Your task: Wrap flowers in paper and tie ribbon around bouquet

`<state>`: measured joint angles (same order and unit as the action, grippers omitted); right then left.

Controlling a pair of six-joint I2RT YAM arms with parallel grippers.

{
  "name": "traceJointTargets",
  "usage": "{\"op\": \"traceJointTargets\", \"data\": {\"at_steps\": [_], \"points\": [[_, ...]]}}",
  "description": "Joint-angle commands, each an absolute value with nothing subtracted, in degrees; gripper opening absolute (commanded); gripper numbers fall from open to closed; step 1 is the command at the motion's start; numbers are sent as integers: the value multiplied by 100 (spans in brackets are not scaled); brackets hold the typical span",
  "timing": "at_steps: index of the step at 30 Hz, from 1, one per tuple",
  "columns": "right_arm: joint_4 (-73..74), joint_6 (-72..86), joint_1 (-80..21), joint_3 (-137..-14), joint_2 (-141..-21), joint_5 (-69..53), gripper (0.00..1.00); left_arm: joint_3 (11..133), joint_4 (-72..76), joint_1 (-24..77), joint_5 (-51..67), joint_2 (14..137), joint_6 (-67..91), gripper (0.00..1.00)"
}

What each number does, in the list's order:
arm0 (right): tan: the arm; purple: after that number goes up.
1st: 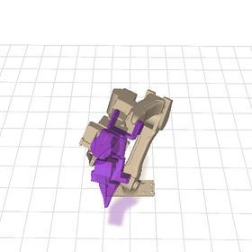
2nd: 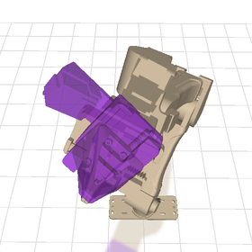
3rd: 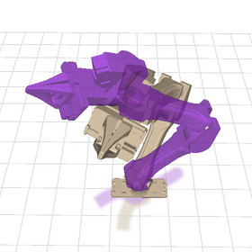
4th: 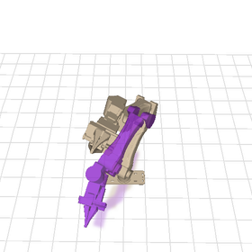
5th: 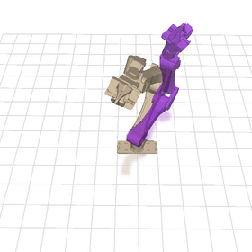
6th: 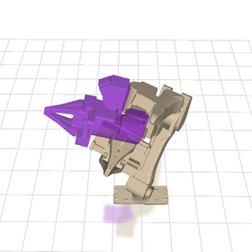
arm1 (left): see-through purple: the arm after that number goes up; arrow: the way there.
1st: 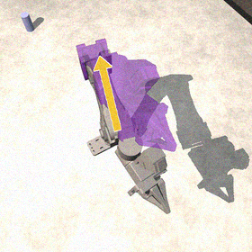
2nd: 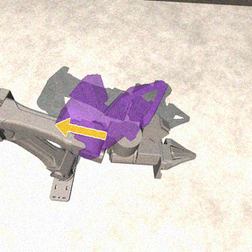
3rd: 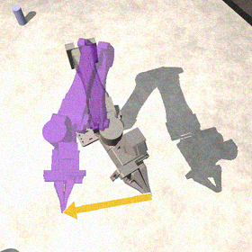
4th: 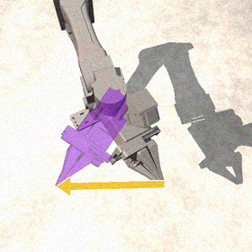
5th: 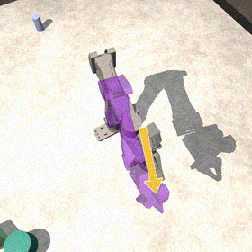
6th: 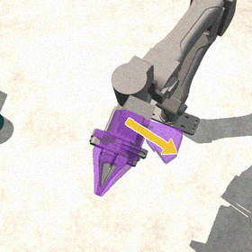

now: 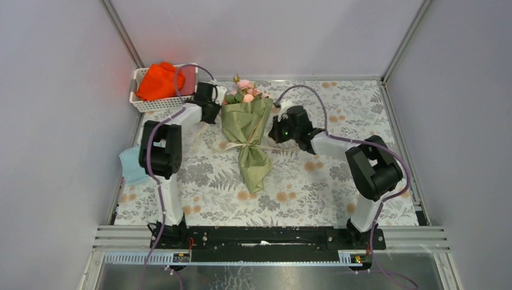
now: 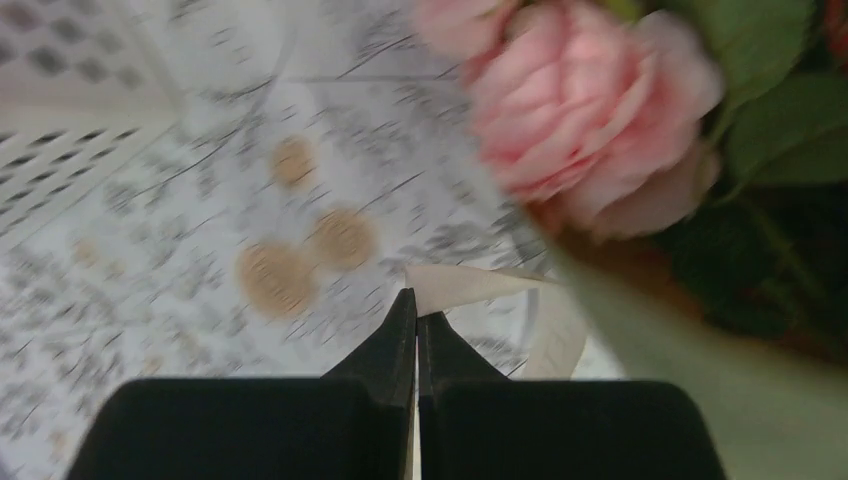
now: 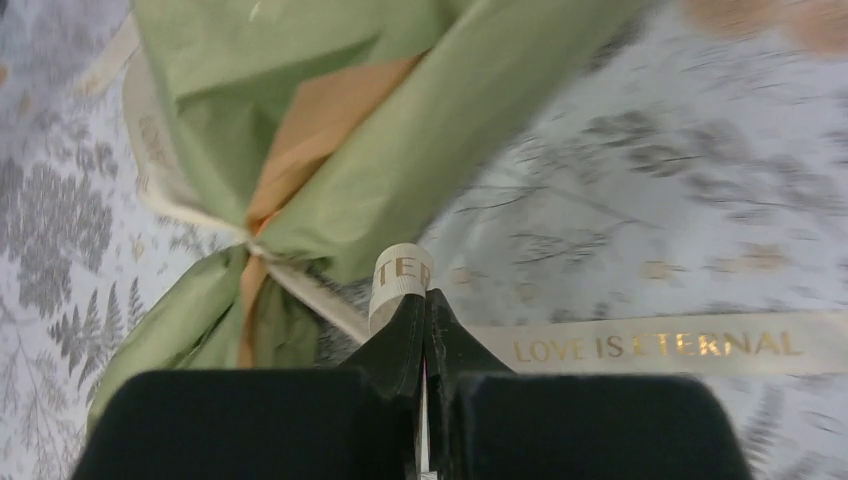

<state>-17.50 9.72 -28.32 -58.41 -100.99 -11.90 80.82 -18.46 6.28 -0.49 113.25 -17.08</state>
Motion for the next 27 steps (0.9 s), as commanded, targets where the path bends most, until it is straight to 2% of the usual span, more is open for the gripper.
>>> {"op": "traceJointTargets", "data": {"at_steps": [1,5,12,18,22,26,27], "points": [[-1488,741,-3374,-6298,-10492,-1360,0,8749,-2337,952,-133,11916,-1446,0],[-1450,733,-3769,-6133,-10542,-1575,0,9142,-2350,1202,52,12228,-1337,0],[-1604,1088,-4007,-5072,-9381,-1616,0,8990,-2673,1667,702,11892,-1230,0],[-301,933,-3721,-4955,-8233,-451,0,8776,-2802,1149,650,10675,-1071,0],[792,1152,-3154,-5049,-7562,277,0,8831,-3264,928,722,9566,-1312,0],[1350,1237,-2710,-4857,-6979,1011,0,8624,-3875,932,1564,8394,-1705,0],[1406,1239,-2657,-4781,-6858,1241,5,8619,-4087,931,1765,8135,-1759,0]]}}
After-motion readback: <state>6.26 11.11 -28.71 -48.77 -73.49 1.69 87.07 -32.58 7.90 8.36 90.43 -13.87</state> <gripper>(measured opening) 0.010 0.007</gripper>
